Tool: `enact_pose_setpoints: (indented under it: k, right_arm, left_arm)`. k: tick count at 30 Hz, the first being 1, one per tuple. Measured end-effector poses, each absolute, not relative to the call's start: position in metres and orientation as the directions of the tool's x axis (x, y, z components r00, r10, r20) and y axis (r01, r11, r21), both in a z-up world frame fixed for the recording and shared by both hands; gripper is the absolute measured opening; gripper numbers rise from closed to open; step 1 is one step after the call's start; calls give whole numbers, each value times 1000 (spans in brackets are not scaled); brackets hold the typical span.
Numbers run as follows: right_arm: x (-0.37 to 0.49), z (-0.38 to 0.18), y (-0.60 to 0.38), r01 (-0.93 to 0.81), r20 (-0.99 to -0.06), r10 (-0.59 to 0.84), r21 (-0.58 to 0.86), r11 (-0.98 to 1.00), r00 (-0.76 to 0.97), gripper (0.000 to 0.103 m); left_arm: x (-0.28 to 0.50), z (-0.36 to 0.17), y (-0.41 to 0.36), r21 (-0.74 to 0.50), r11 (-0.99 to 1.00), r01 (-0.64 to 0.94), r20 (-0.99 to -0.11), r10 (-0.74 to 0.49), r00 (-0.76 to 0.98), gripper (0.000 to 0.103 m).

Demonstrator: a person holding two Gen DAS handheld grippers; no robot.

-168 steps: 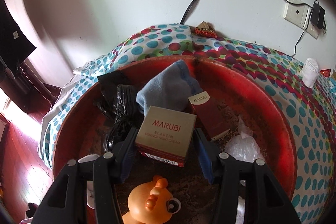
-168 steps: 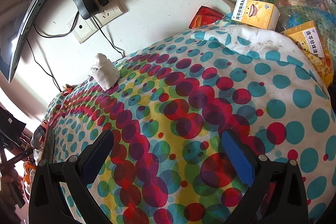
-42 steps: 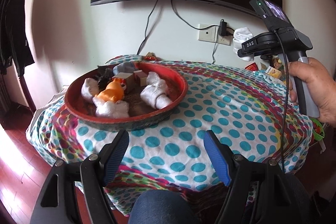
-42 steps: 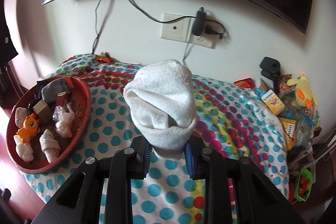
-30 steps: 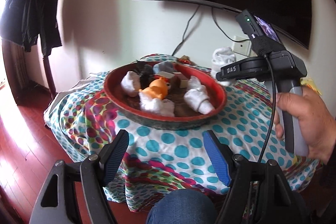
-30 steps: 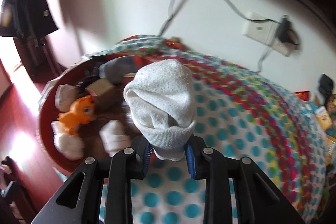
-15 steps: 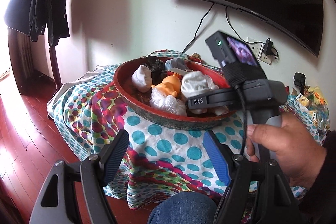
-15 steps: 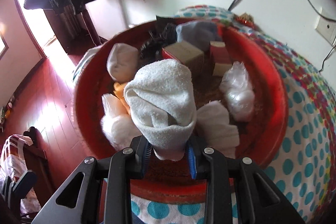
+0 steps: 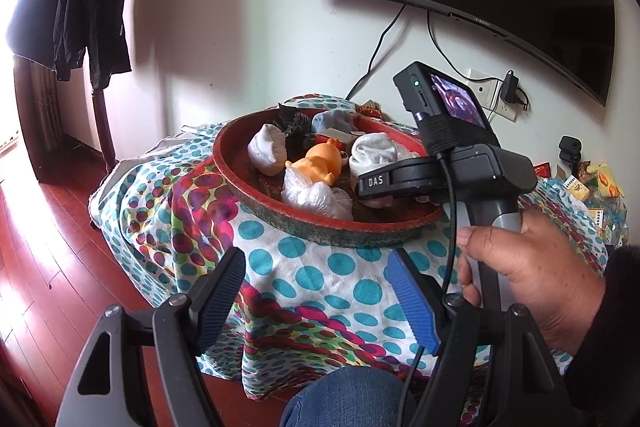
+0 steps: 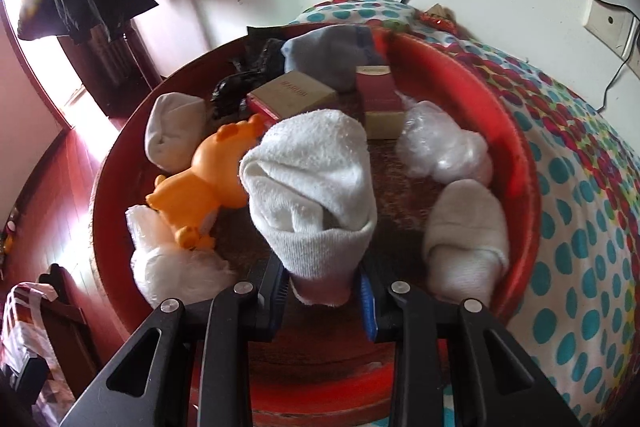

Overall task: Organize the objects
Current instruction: 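Lower the sock into the red tray and open the right gripper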

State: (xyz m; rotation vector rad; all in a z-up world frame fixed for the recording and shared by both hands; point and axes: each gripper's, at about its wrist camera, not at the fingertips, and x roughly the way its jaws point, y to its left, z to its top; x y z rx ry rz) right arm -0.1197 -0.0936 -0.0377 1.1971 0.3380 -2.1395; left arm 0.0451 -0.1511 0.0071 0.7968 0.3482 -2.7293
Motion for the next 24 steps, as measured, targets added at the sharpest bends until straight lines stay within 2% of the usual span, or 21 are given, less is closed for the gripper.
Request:
enact_pose_setpoints:
  k: [6,8,10,11,13,18,22,24]
  right_arm:
    - [-115,-39,-100,653,-832,-408,74,-754,-376,31]
    - [-116,-38,-97,646,-830,-407,75,-759,-382,43]
    - [-115,-33,-92,637,-820,-407,68,-768,-403,81]
    - [-112,-26,-86,630,-803,-416,66,-774,-427,88]
    - [-104,-14,-74,615,-771,-418,43,-787,-481,94]
    - [-78,20,-36,501,-651,-331,-87,-861,-682,103]
    - [-69,25,-25,449,-633,-270,-138,-883,-726,103]
    - [-63,21,-21,447,-638,-268,-133,-885,-721,103]
  left_arm:
    - [44,7,-150,-148,-935,323,-553,-192,-810,76]
    - [44,7,-149,-150,-935,323,-550,-192,-813,76]
    - [46,8,-149,-155,-933,325,-539,-196,-819,76]
    - [47,10,-149,-157,-932,327,-534,-198,-822,76]
    - [48,11,-149,-165,-930,330,-527,-199,-826,76]
    - [53,19,-145,-141,-927,347,-508,-233,-829,84]
    - [54,21,-149,-151,-920,361,-504,-243,-829,86]
    - [53,22,-149,-107,-918,382,-501,-282,-818,86]
